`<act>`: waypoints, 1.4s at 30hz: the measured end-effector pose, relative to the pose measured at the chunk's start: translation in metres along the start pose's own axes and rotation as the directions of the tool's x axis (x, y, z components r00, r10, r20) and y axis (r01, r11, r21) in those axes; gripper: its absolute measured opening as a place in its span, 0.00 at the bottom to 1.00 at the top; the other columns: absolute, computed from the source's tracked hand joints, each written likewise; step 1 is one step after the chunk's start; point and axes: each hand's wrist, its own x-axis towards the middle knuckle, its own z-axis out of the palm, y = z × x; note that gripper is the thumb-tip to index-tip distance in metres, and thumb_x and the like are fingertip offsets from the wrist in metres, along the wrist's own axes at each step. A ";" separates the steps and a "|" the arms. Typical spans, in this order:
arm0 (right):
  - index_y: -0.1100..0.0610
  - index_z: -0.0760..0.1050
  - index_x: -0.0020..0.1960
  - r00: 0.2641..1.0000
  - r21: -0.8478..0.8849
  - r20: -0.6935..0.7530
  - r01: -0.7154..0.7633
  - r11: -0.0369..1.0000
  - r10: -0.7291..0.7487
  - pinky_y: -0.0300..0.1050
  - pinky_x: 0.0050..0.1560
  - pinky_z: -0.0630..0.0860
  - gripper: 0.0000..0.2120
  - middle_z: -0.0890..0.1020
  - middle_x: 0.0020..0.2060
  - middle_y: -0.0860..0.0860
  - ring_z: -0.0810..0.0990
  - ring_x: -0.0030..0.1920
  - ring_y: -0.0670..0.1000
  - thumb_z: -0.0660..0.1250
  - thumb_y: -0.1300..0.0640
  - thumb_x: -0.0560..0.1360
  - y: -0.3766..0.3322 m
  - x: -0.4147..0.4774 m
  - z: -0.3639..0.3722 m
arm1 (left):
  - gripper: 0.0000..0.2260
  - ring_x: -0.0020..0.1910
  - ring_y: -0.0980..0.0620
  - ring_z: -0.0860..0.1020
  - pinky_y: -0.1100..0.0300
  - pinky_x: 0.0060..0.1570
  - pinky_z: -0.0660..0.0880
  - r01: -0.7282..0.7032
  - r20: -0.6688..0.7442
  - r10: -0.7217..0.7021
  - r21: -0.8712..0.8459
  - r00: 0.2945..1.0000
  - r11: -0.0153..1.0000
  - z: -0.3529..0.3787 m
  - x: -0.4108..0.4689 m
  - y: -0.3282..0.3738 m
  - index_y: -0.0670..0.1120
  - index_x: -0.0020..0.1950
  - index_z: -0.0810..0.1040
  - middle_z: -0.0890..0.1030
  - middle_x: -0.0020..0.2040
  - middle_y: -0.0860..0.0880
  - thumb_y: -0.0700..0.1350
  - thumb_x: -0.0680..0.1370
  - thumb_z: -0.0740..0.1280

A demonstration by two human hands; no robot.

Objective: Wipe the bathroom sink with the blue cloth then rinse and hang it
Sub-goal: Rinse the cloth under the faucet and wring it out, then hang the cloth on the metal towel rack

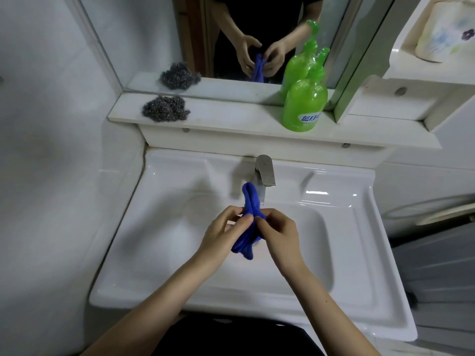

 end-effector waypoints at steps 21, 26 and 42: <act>0.59 0.77 0.49 0.973 -0.087 0.072 -0.215 0.973 0.221 0.48 0.37 0.78 0.13 0.84 0.42 0.55 0.83 0.43 0.56 0.75 0.56 0.68 0.008 0.025 -0.062 | 0.08 0.42 0.47 0.77 0.55 0.42 0.72 -0.043 -0.211 0.134 0.389 0.968 0.920 -0.084 0.039 -0.002 0.41 0.46 0.76 0.80 0.43 0.41 0.41 0.81 0.60; 0.63 0.81 0.53 0.982 0.263 -0.074 -0.150 0.953 0.175 0.44 0.39 0.81 0.06 0.85 0.40 0.58 0.85 0.41 0.56 0.68 0.64 0.77 -0.011 0.001 -0.057 | 0.10 0.37 0.58 0.77 0.67 0.37 0.72 -0.090 -0.198 0.167 0.348 0.966 0.933 -0.106 0.032 0.003 0.46 0.44 0.77 0.81 0.38 0.52 0.41 0.82 0.60; 0.53 0.83 0.42 0.766 0.166 -0.634 0.001 0.986 0.106 0.40 0.33 0.74 0.10 0.84 0.34 0.52 0.81 0.35 0.48 0.68 0.66 0.75 -0.013 -0.206 0.041 | 0.10 0.50 0.58 0.79 0.61 0.49 0.74 -0.128 0.283 -0.023 0.503 0.959 0.855 -0.104 -0.033 -0.091 0.54 0.47 0.80 0.83 0.45 0.58 0.42 0.81 0.62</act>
